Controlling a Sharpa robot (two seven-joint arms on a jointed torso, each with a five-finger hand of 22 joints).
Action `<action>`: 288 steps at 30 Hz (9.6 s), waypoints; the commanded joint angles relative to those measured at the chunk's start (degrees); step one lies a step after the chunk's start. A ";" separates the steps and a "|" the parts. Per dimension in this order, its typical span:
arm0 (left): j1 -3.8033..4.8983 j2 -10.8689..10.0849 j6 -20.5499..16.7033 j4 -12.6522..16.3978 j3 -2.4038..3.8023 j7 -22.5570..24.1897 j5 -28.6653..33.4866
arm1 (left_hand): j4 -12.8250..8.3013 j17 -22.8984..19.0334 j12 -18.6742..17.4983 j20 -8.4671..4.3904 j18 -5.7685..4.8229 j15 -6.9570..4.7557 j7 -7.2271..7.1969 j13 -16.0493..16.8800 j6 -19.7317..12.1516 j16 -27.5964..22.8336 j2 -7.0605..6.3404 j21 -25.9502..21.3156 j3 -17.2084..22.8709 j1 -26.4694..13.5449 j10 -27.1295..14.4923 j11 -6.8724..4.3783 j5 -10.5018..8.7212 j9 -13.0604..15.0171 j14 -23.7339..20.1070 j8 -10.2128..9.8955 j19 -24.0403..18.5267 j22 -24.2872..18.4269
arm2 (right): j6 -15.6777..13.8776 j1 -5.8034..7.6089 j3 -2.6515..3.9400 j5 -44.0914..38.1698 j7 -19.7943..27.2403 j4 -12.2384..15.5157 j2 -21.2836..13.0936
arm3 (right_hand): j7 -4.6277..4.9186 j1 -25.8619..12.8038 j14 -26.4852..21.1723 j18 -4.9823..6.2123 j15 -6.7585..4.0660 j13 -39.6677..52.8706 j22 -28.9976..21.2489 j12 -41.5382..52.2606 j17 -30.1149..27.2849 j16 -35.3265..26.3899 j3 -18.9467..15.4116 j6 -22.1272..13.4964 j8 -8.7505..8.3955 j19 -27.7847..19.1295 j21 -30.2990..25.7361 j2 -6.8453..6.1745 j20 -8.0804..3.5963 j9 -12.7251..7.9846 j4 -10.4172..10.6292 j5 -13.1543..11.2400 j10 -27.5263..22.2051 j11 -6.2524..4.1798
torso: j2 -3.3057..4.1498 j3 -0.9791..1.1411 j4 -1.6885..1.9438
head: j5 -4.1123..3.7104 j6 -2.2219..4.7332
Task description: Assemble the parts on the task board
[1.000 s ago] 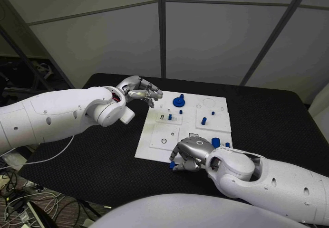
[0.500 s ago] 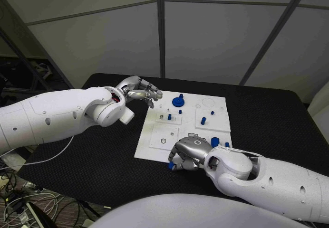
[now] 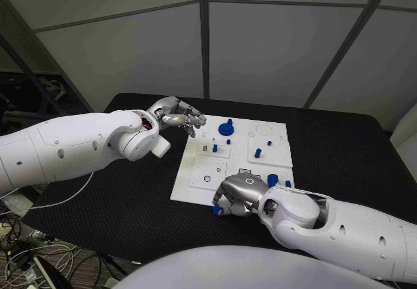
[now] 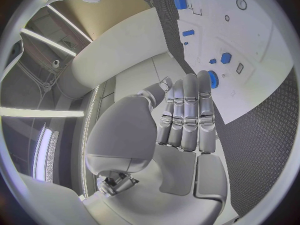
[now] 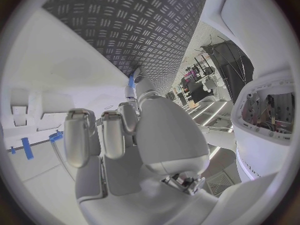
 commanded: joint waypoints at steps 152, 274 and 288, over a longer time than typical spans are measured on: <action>3.48 -3.26 -12.08 1.10 0.17 9.82 11.17 | -1.62 0.36 -0.29 -0.07 -1.77 0.00 0.30 -1.86 0.44 -1.82 0.75 0.10 -1.12 2.75 -0.12 0.00 0.20 -2.30 0.19 -0.05 -0.10 1.06 | -5.27 17.02 2.86 6.69 16.95 -45.10 24.97 | -2.26 -6.14 4.90 -1.15 -1.96 -0.74 13.55 -1.62 10.72 -0.02 -0.50 4.35 -0.31 4.64 1.84 7.32 -1.61 7.98 -8.19 11.64 1.23 -2.15 | 4.29 -1.20 3.31 | -0.81 3.42; 3.82 -1.81 -8.45 0.23 0.22 9.70 13.47 | -1.71 0.46 -0.32 0.01 -1.87 0.18 0.44 -2.60 0.40 -2.49 1.40 0.26 -1.53 2.77 -0.29 0.15 0.19 -3.19 0.01 -0.04 -0.69 1.72 | -2.77 15.98 2.21 5.32 17.95 -49.73 26.70 | -0.46 -7.49 4.78 -0.83 -0.88 -2.20 12.74 -4.25 10.41 -0.34 -0.90 -0.58 -0.67 3.87 0.59 4.51 -0.73 7.74 -9.44 11.01 -1.01 -0.75 | 5.60 -1.62 3.65 | -0.63 2.75; 3.82 -1.76 -8.37 0.10 0.22 9.66 13.49 | -1.76 0.47 -0.31 0.01 -1.86 0.18 0.45 -2.65 0.40 -2.53 1.43 0.27 -1.55 2.82 -0.31 0.15 0.19 -3.25 0.00 -0.04 -0.73 1.77 | -2.84 15.99 2.20 5.23 17.98 -49.56 26.53 | -0.17 -8.09 4.73 -0.76 -0.70 -2.97 12.58 -5.29 10.25 -0.53 -1.25 -1.25 -0.70 3.72 0.33 3.64 -0.55 7.47 -9.63 10.90 -1.64 -0.50 | 5.61 -1.63 3.63 | -0.61 2.63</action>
